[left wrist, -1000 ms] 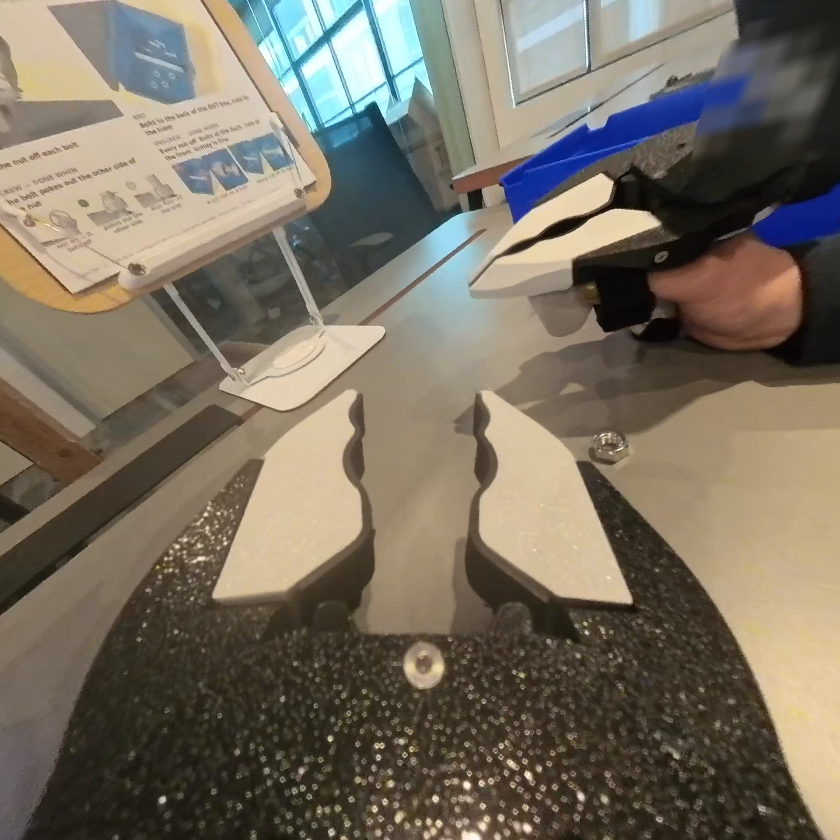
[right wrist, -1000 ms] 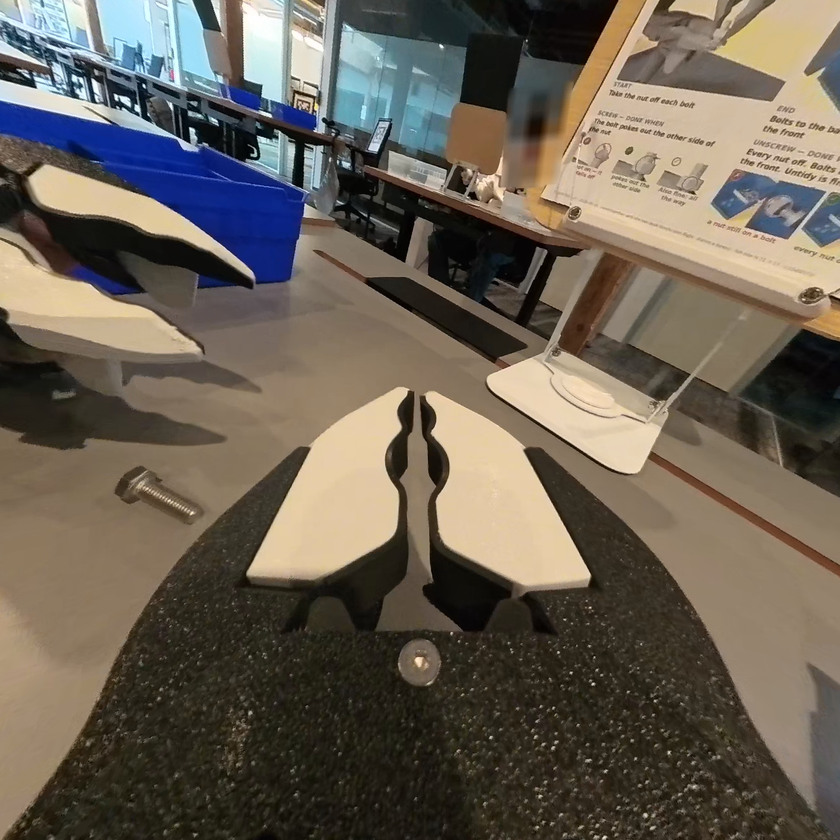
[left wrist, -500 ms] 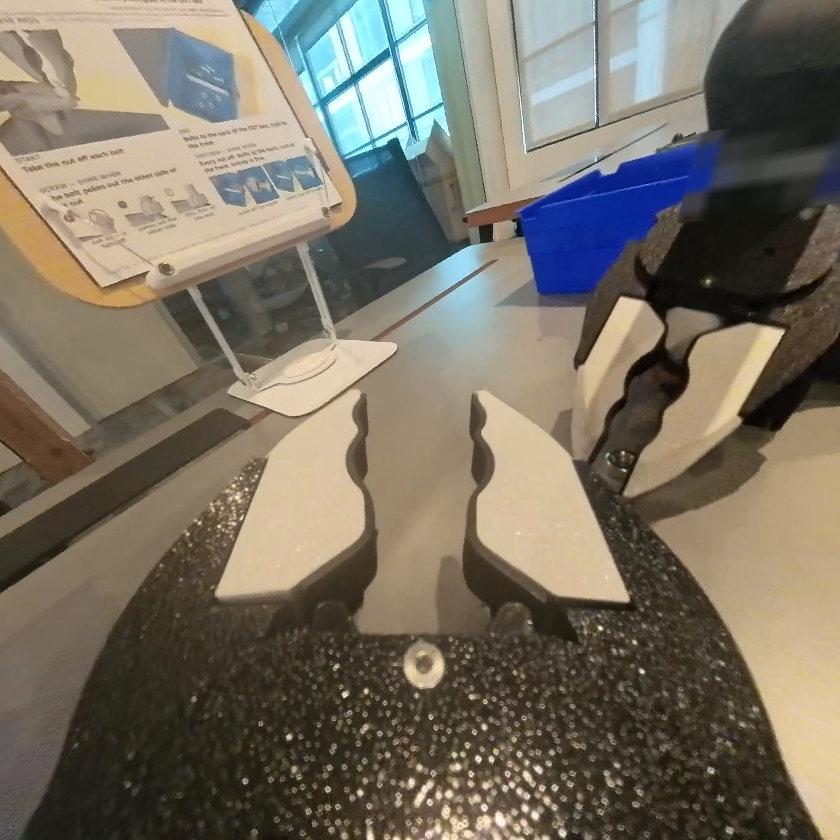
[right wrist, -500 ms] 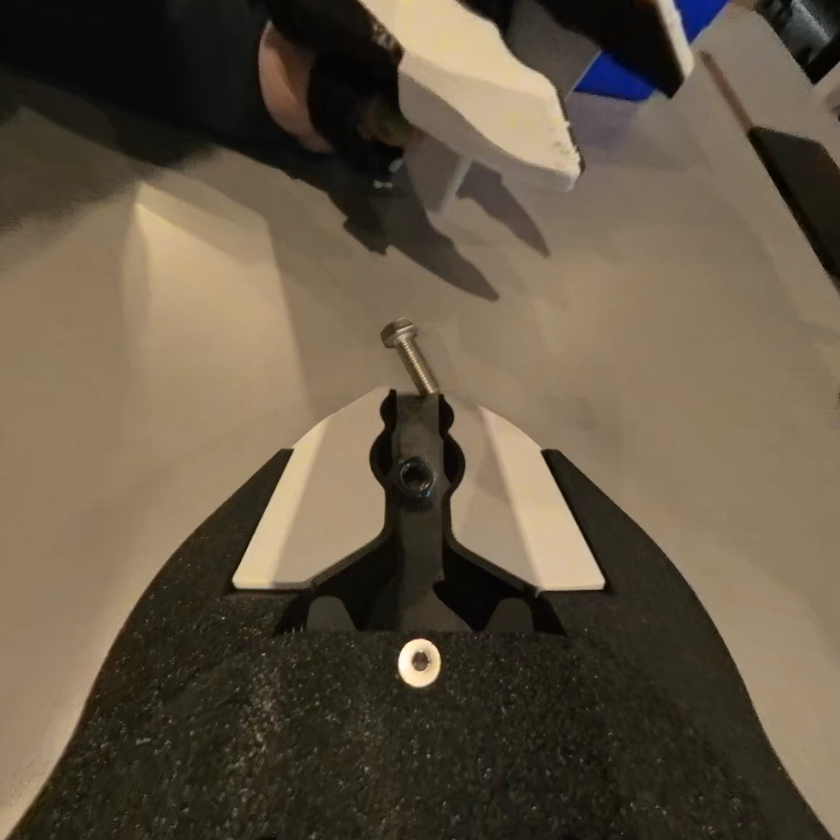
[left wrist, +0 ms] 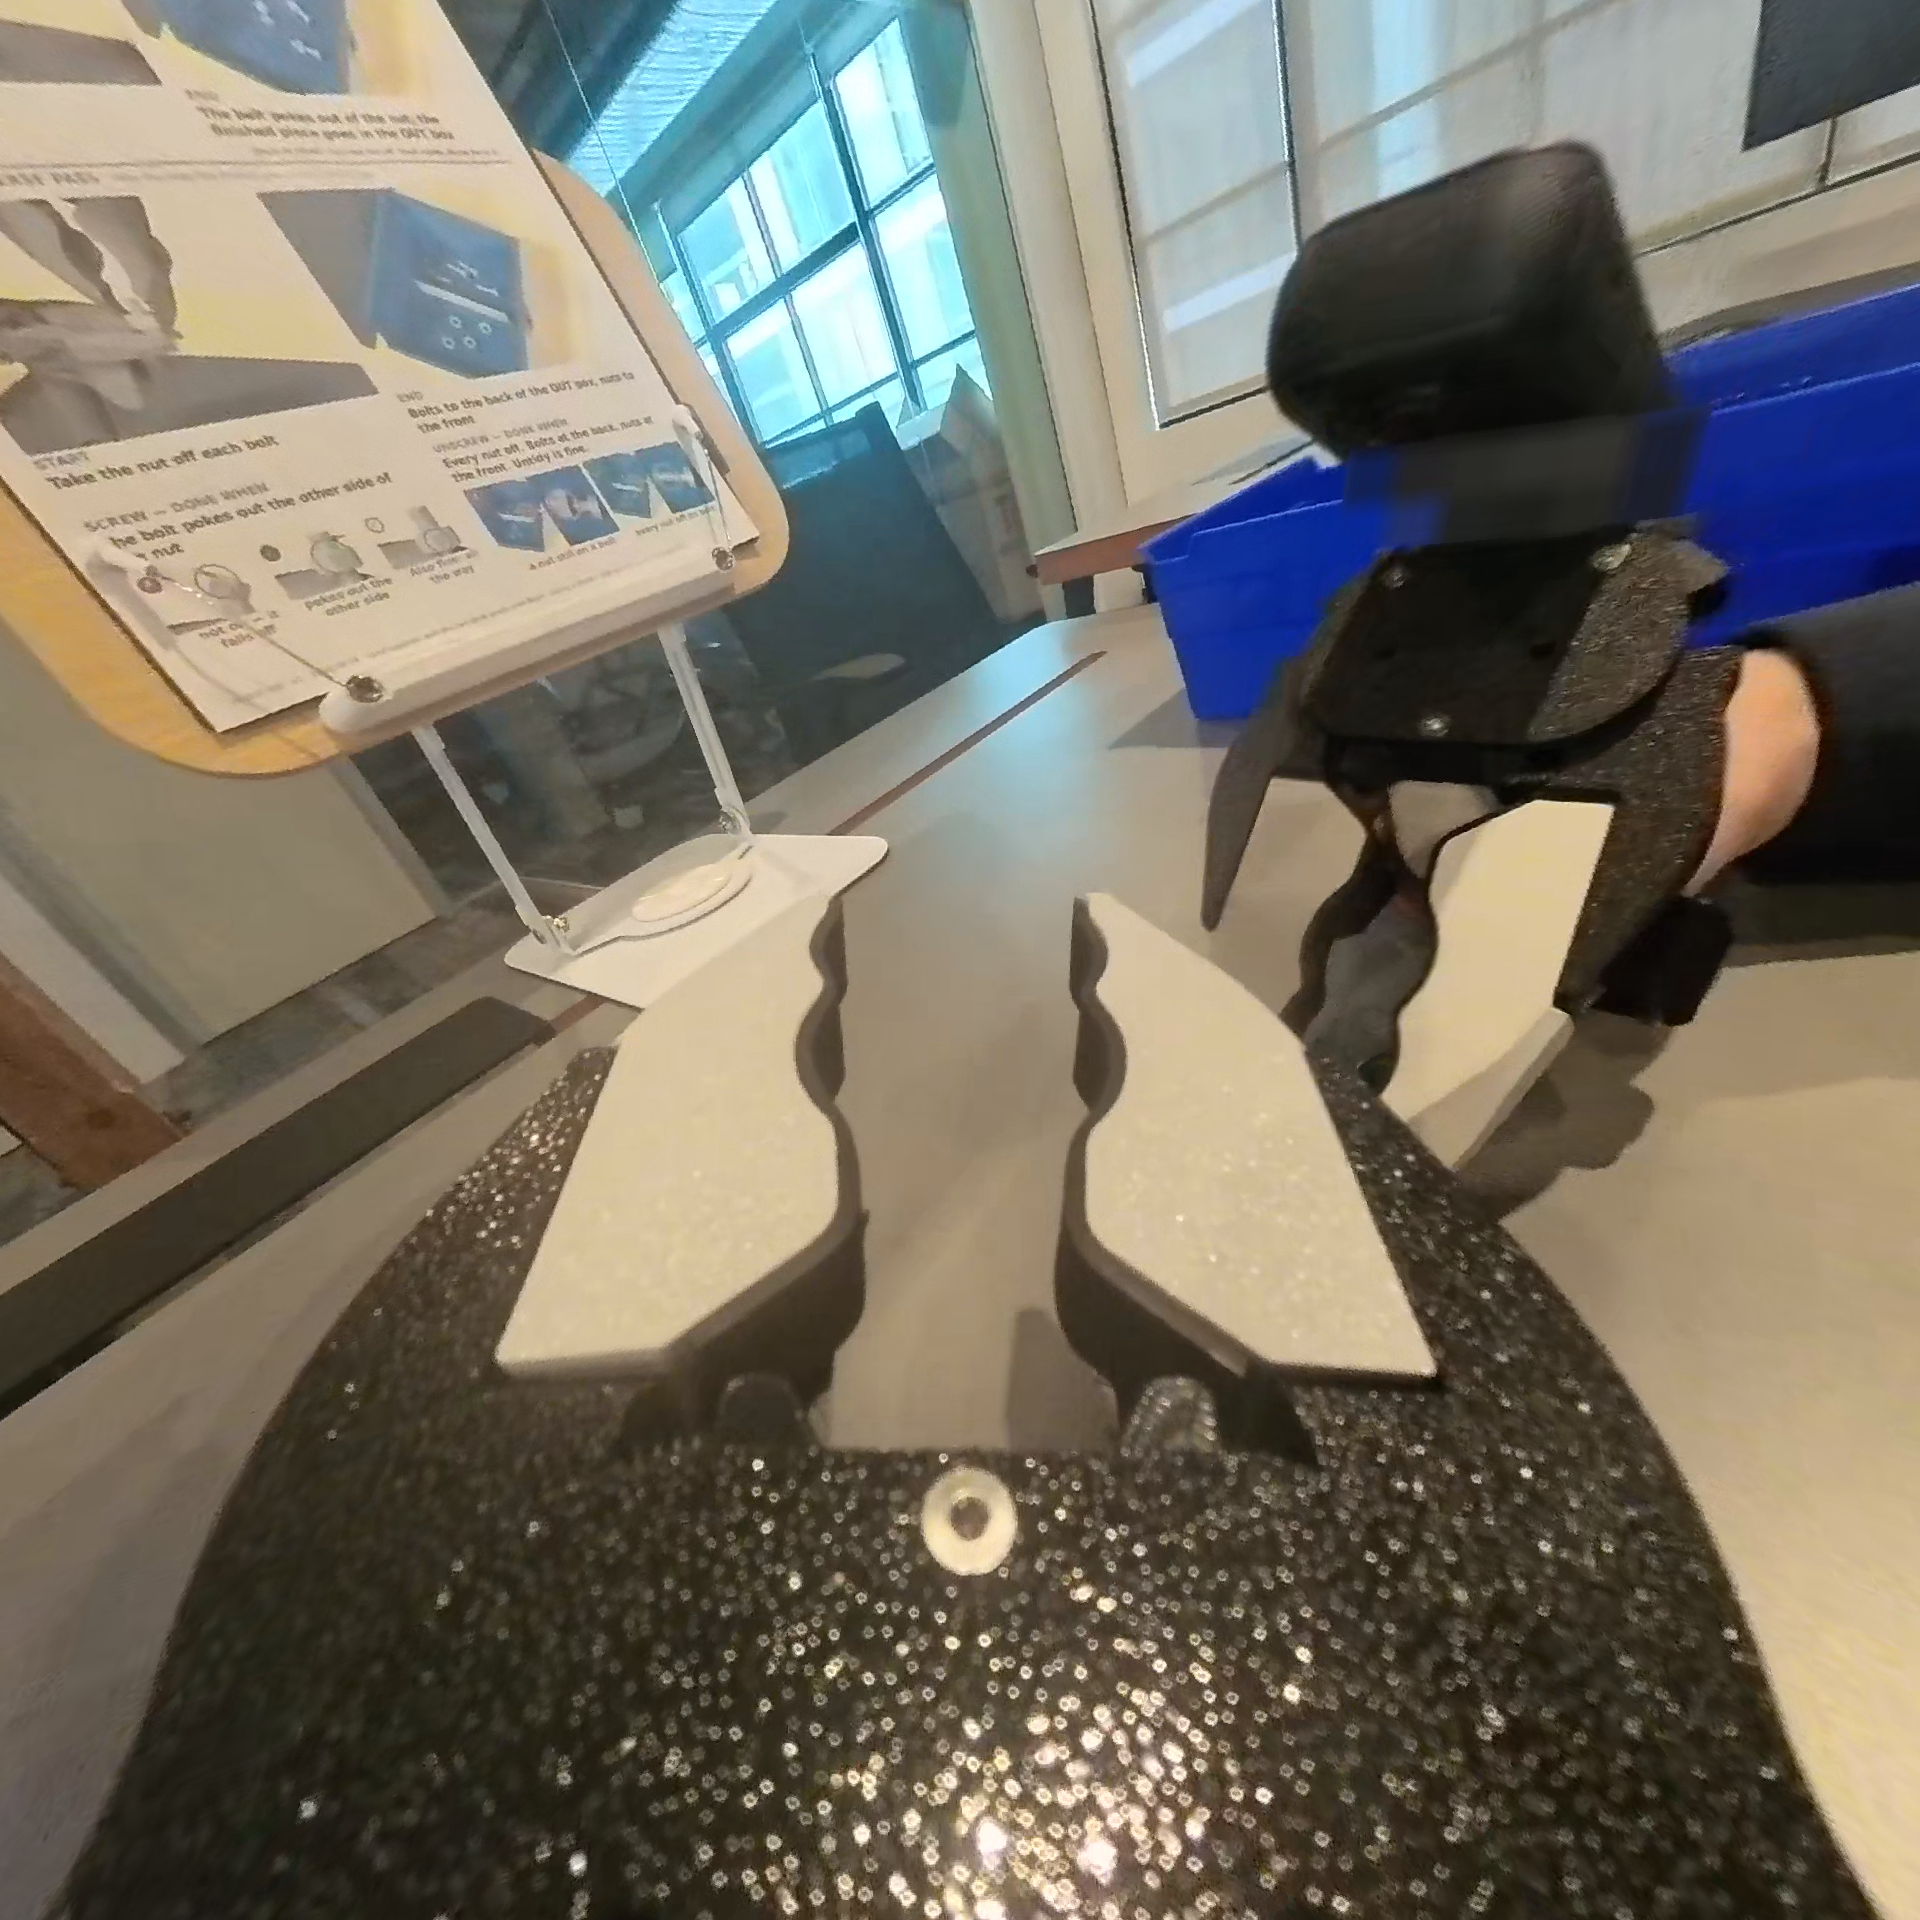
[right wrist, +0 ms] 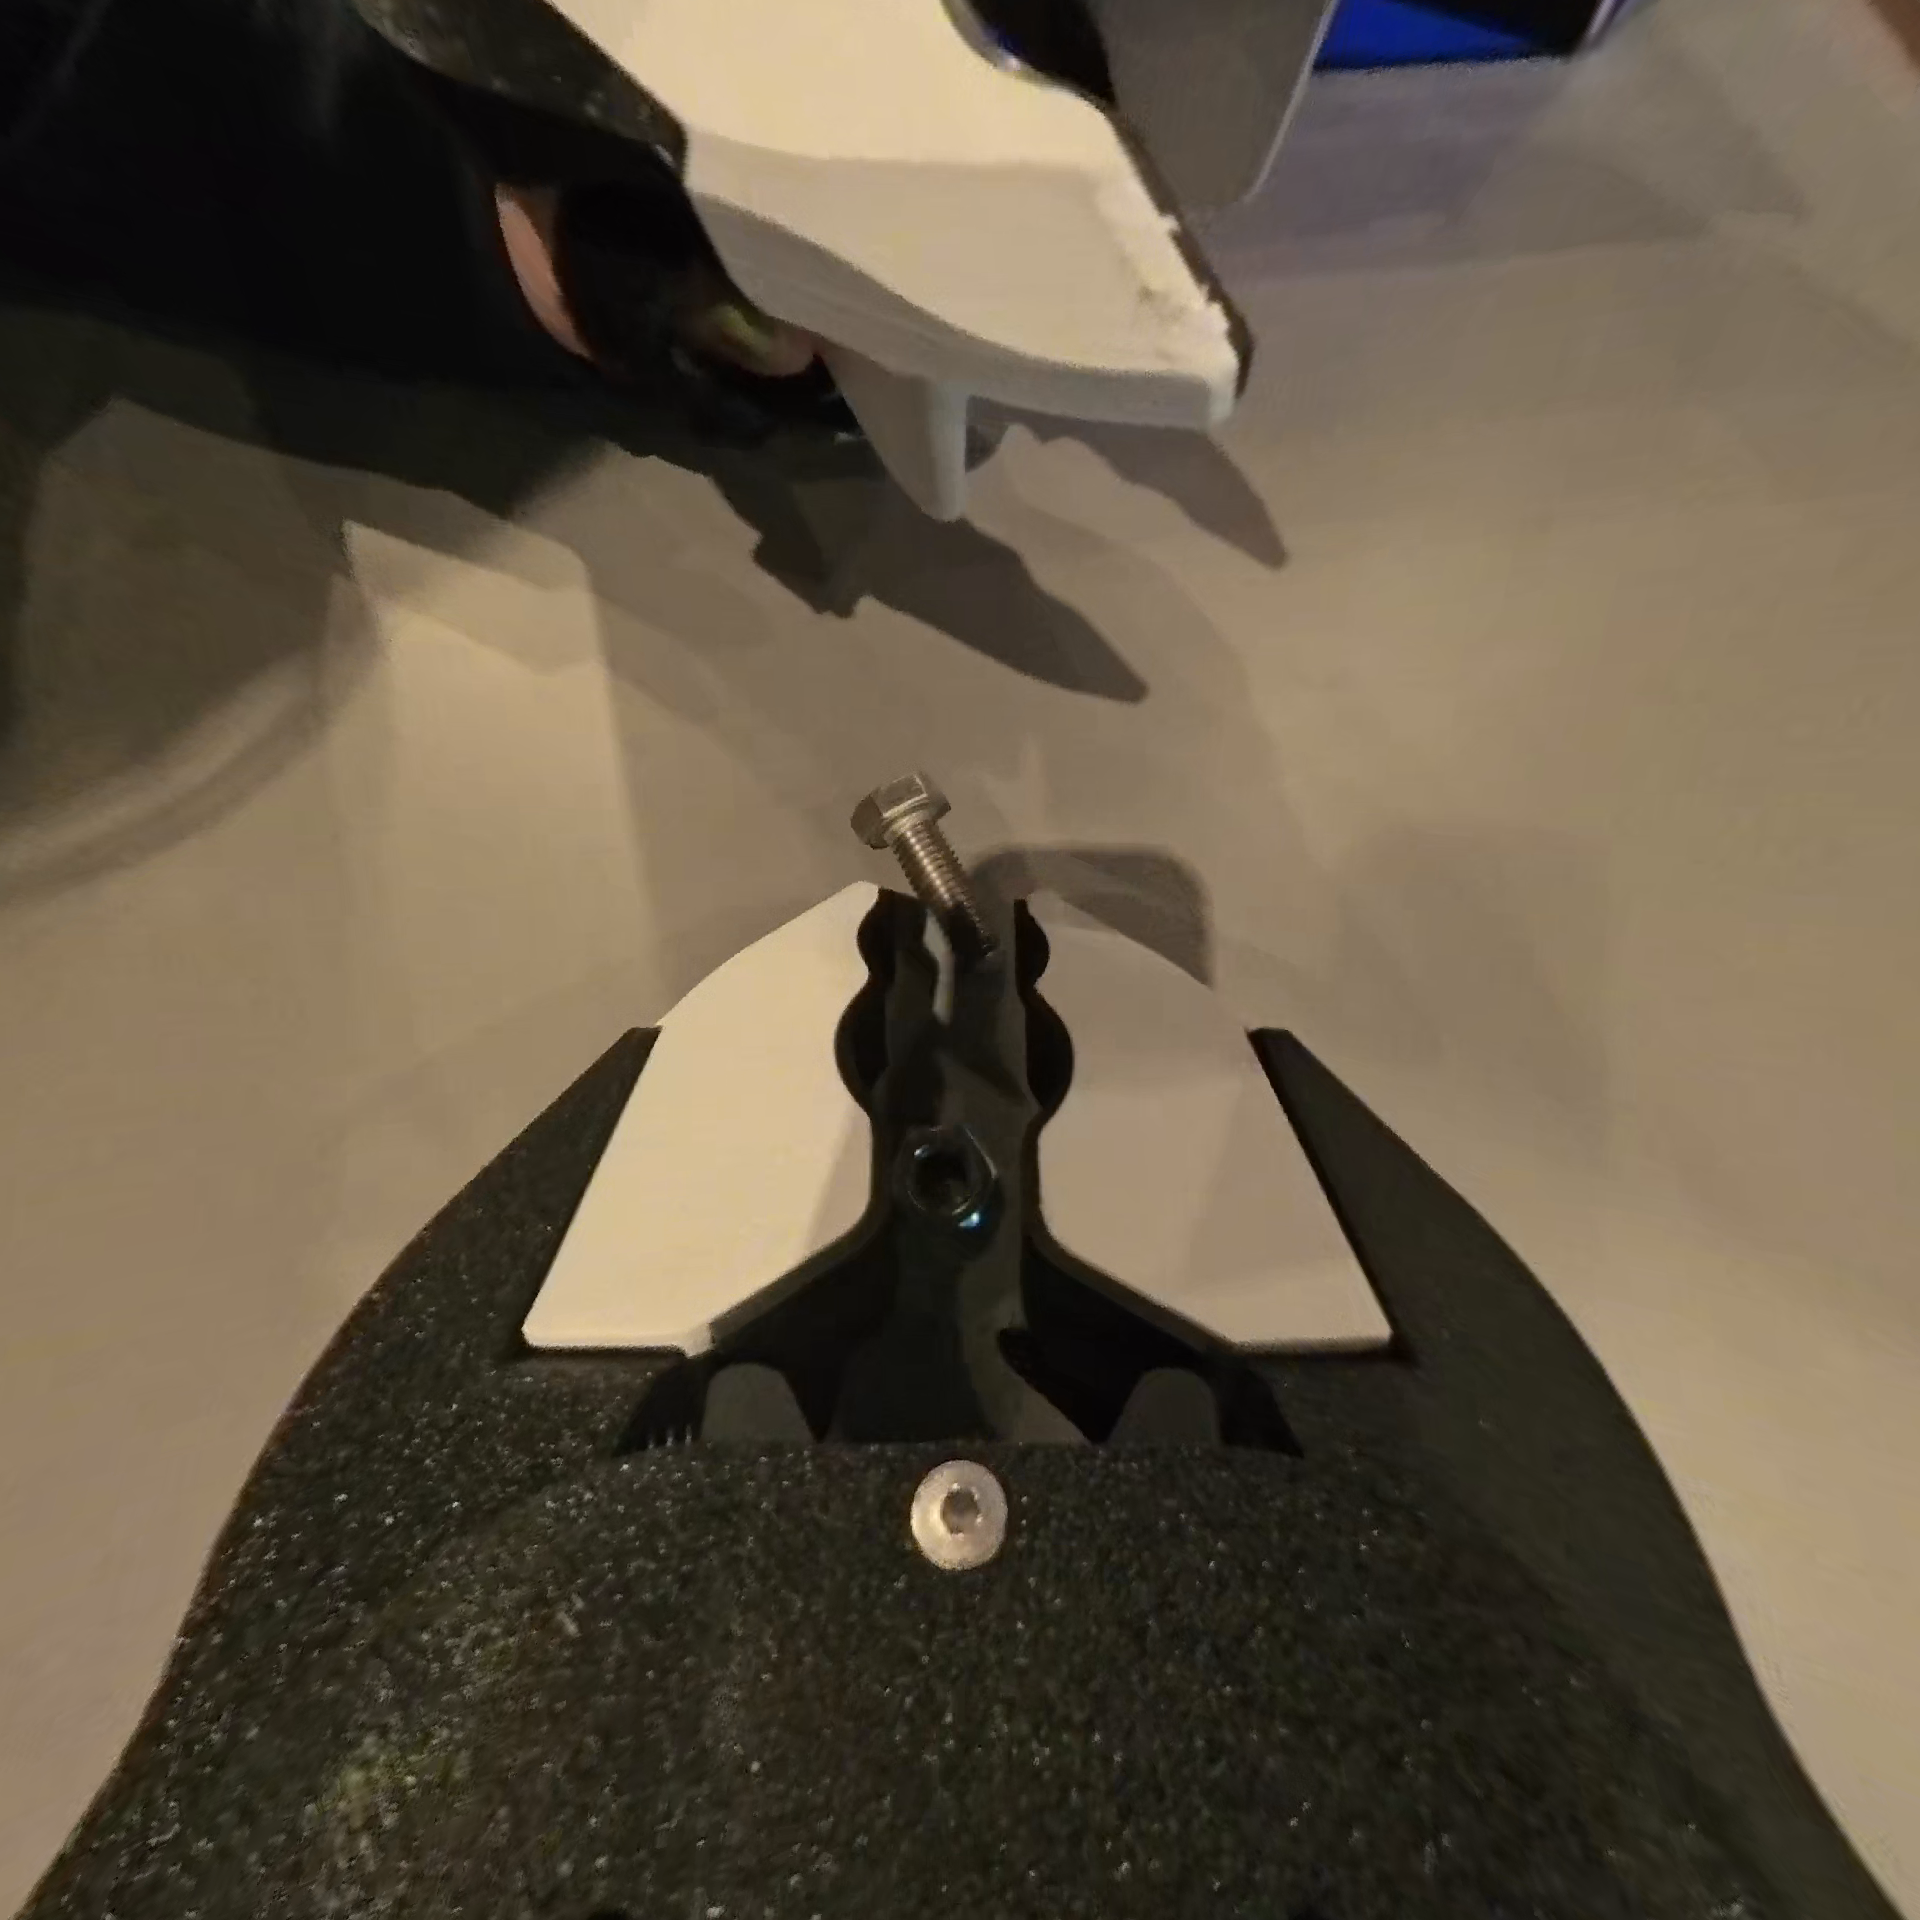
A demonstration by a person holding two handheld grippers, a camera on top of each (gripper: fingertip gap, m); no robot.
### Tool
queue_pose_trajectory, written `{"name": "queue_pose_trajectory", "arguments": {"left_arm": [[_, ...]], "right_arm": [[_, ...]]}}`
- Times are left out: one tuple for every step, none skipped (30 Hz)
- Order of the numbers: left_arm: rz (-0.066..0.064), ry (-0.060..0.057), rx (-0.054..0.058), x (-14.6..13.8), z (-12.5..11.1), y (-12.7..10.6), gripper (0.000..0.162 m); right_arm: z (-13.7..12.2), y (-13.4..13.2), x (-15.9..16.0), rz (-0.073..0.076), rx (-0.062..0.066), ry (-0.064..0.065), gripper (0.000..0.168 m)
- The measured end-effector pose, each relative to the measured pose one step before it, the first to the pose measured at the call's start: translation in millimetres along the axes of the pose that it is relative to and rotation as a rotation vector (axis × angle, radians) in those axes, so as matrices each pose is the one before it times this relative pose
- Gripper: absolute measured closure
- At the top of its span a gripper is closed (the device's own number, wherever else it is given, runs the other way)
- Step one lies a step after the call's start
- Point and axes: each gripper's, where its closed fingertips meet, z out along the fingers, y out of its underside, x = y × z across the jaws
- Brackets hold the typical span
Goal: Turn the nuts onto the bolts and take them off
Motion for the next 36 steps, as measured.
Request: {"name": "queue_pose_trajectory", "arguments": {"left_arm": [[-0.0034, -0.0004, 0.0011, -0.27, -0.21, -0.21, 0.121], [-0.0036, 0.0001, -0.0006, -0.19, -0.02, 0.12, 0.121], [-0.0023, -0.0007, -0.0027, -0.18, 0.27, 0.24, 0.121], [0.0, -0.0017, -0.0033, -0.27, 0.3, 0.37, 0.121], [0.0012, -0.0015, -0.0018, -0.06, 0.17, 0.28, 0.121], [0.0012, 0.0007, -0.0001, 0.27, 0.11, -0.06, 0.121], [0.0008, 0.0011, 0.0007, 0.43, -0.01, -0.2, 0.121], [0.0013, 0.0009, -0.0002, 0.29, 0.11, -0.05, 0.121], [0.0024, 0.0015, -0.001, 0.4, 0.09, 0.12, 0.121], [0.0023, 0.0015, -0.0011, 0.32, 0.04, 0.16, 0.121], [0.0022, 0.002, -0.001, 0.37, 0.05, 0.04, 0.121], [0.0025, 0.0048, 0.0, 0.81, -0.06, -0.02, 0.121], [0.0045, 0.01, 0.0024, 1.51, -0.04, -0.38, 0.121], [0.0088, 0.017, 0.0066, 2.75, -0.26, -0.85, 0.12], [0.0125, 0.0165, 0.0067, 2.89, -0.24, -0.92, 0.121], [0.0147, 0.0076, 0.0001, 2.05, -0.3, -0.25, 0.12], [0.0188, 0.0036, -0.0031, 1.71, -0.38, 0.06, 0.121], [0.0218, 0.0026, -0.0029, 1.7, -0.45, 0.07, 0.121], [0.0214, 0.0006, -0.0029, 1.41, -0.13, 0.02, 0.122], [0.0192, 0.0022, -0.003, 1.52, 0.09, -0.01, 0.123], [0.017, 0.0123, 0.0, 2.74, 0.17, -0.33, 0.123], [0.0144, 0.0228, 0.0073, 4.19, 0.11, -1.48, 0.12], [0.0103, 0.0277, 0.011, 4.79, -0.08, -2.5, 0.114], [0.0074, 0.0353, 0.0041, 5.55, 0.03, -1.97, 0.109], [0.0036, 0.0231, -0.0154, 3.76, 0.42, 0.76, 0.108], [0.0057, 0.0095, -0.0281, 1.54, 0.94, 3.14, 0.105], [0.0099, 0.0087, -0.0321, 1.26, 1.01, 4.35, 0.104], [0.0085, 0.0102, -0.0318, 1.33, 1.03, 4.77, 0.103], [0.0033, 0.0086, -0.0279, 1.08, 1.26, 4.51, 0.104], [-0.0027, 0.0043, -0.0205, 0.46, 1.13, 3.64, 0.104], [-0.0091, 0.0029, -0.0123, 0.25, 1.08, 2.58, 0.105], [-0.0124, 0.0036, -0.0079, 0.34, 1.02, 2.06, 0.106], [-0.0104, 0.0034, -0.006, 0.28, 0.79, 1.58, 0.106], [-0.005, 0.001, -0.0054, -0.09, 0.52, 1.03, 0.107], [-0.0011, -0.0029, -0.0045, -0.36, 0.25, 0.48, 0.108], [0.0025, 0.0012, -0.0024, 0.42, 0.23, 0.34, 0.109]], "right_arm": [[0.64, 0.83, 0.44, 0.0193, -0.0071, -0.011, 0.146], [0.8, 0.99, 0.28, 0.0228, -0.0092, -0.0112, 0.146], [0.37, 0.33, 0.84, 0.0141, -0.0052, -0.0021, 0.147], [0.32, 0.28, 0.42, -0.0019, -0.006, 0.0053, 0.149], [0.38, 0.47, -0.14, 0.0024, -0.0097, 0.0014, 0.149], [0.22, 0.23, -0.75, -0.0019, -0.0062, -0.0019, 0.151], [0.09, -0.13, -1.05, -0.0033, -0.0012, -0.0034, 0.154], [0.09, -0.2, -0.48, 0.0001, 0.0019, 0.0015, 0.155], [-0.08, -0.36, -0.16, 0.0014, 0.0043, 0.004, 0.156], [-0.34, -0.43, -0.13, -0.0037, 0.0067, 0.007, 0.156], [-0.51, -0.77, -0.26, -0.011, 0.0092, 0.0101, 0.156], [-0.75, -0.51, -0.59, -0.015, 0.0069, 0.0111, 0.157], [-0.65, -0.06, -0.56, -0.0162, -0.0002, 0.0133, 0.157], [-0.71, 0.05, -0.33, -0.0217, -0.0034, 0.0161, 0.157], [-0.8, 0.0, 0.29, -0.0255, -0.0044, 0.0208, 0.157], [-0.75, -0.02, 0.37, -0.0243, -0.0048, 0.02, 0.157], [-0.57, 0.07, 0.68, -0.0217, -0.0048, 0.0187, 0.157], [-0.57, -0.38, 1.27, -0.0205, -0.0021, 0.0197, 0.157], [-0.69, -0.56, 1.41, -0.0192, -0.0006, 0.0201, 0.157], [-1.09, -0.84, 1.86, -0.0184, 0.0009, 0.0207, 0.158], [-1.5, -1.09, 2.13, -0.0173, 0.0031, 0.0222, 0.158], [-1.79, -1.14, 2.43, -0.0157, 0.004, 0.023, 0.159], [-2.08, -1.07, 2.93, -0.0142, 0.0035, 0.0249, 0.159], [-2.27, -1.05, 3.33, -0.0143, 0.0033, 0.0267, 0.16], [-2.31, -0.96, 3.29, -0.0134, 0.0031, 0.025, 0.161], [-2.35, -0.83, 3.38, -0.0109, 0.0039, 0.024, 0.162], [-2.45, -0.71, 3.6, -0.0069, 0.003, 0.0238, 0.168], [-2.12, -1.33, 3.11, -0.0037, 0.009, 0.0185, 0.168], [-1.8, -0.64, 1.9, 0.0081, 0.0041, 0.0051, 0.168], [-1.12, -0.31, 1.12, 0.016, 0.002, -0.002, 0.168], [-0.75, 0.63, 1.29, 0.0176, -0.0022, -0.0011, 0.168], [-0.44, 1.86, 2.17, 0.0168, -0.0075, 0.0053, 0.168], [-0.57, 1.86, 3.12, 0.0173, -0.0052, 0.0113, 0.168], [-1.2, 0.66, 3.02, 0.022, 0.0061, 0.0079, 0.168], [-1.54, 0.04, 2.36, 0.033, 0.0122, -0.002, 0.168], [-1.74, 0.06, 1.4, 0.04, 0.0113, -0.0139, 0.168]]}}
